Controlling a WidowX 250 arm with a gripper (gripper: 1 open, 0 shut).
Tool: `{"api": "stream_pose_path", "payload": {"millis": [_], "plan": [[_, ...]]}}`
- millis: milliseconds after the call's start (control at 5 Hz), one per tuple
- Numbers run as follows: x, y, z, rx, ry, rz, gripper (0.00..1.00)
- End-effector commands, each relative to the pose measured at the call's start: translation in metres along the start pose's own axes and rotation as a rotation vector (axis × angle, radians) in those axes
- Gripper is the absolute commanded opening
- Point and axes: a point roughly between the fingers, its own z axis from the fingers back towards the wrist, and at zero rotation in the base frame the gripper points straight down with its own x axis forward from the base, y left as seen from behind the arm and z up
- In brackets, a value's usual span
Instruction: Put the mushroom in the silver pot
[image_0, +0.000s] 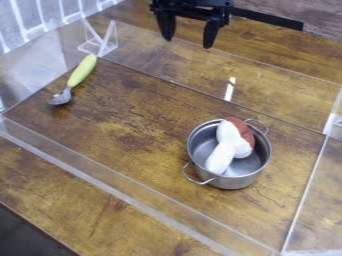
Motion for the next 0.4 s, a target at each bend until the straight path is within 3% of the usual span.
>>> {"api": "stream_pose_path", "payload": {"millis": [0, 200], "plan": [[0.009, 0.011, 0.016, 0.009, -0.050, 0.027, 1.00], [0.009, 0.021, 0.014, 0.017, -0.047, 0.026, 1.00]]}}
